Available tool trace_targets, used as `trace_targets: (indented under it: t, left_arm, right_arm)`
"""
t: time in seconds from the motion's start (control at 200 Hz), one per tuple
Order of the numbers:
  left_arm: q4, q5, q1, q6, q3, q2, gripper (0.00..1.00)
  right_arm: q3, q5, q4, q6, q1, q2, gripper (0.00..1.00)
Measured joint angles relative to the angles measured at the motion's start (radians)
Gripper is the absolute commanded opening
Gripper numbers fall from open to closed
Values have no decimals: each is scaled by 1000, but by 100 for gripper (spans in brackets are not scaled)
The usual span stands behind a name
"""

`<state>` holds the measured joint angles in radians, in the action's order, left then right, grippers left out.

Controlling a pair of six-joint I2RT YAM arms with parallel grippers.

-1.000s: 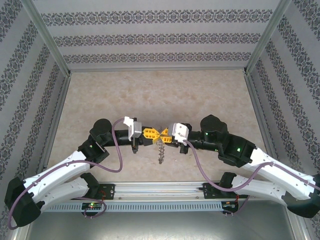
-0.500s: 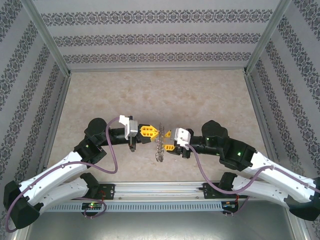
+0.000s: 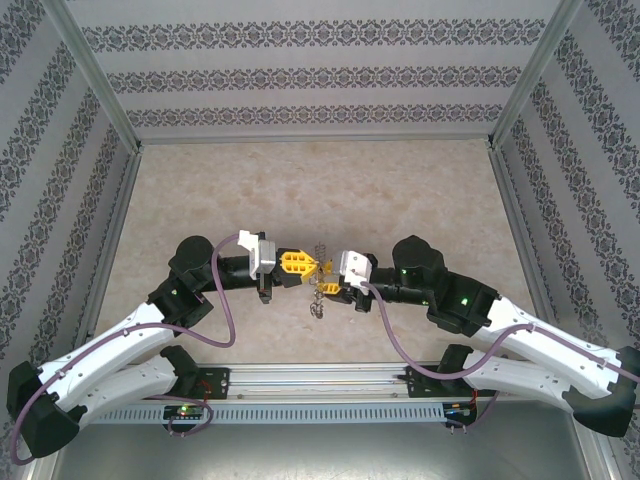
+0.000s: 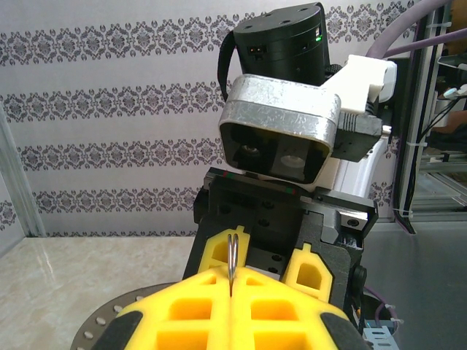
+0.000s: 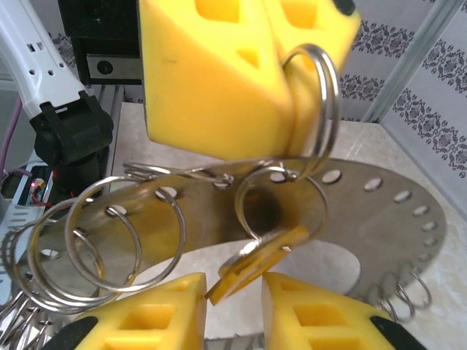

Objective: Put the keys on the keyring

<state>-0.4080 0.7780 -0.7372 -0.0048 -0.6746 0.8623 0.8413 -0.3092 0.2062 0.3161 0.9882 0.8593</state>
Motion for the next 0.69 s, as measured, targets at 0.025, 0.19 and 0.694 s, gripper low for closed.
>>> trace_targets:
  t: [0.025,0.19,0.694]
  left_arm:
    - [0,0,0,0,0,0,0]
    - [0,0,0,0,0,0,0]
    - [51,-18,0,27,0,-33,0]
  right_arm:
    - [0,0,-3,0,0,0,22]
    - [0,-7,-17,-8,-3,1,10]
    - [-12,33,-18,-7,-11,-45,0]
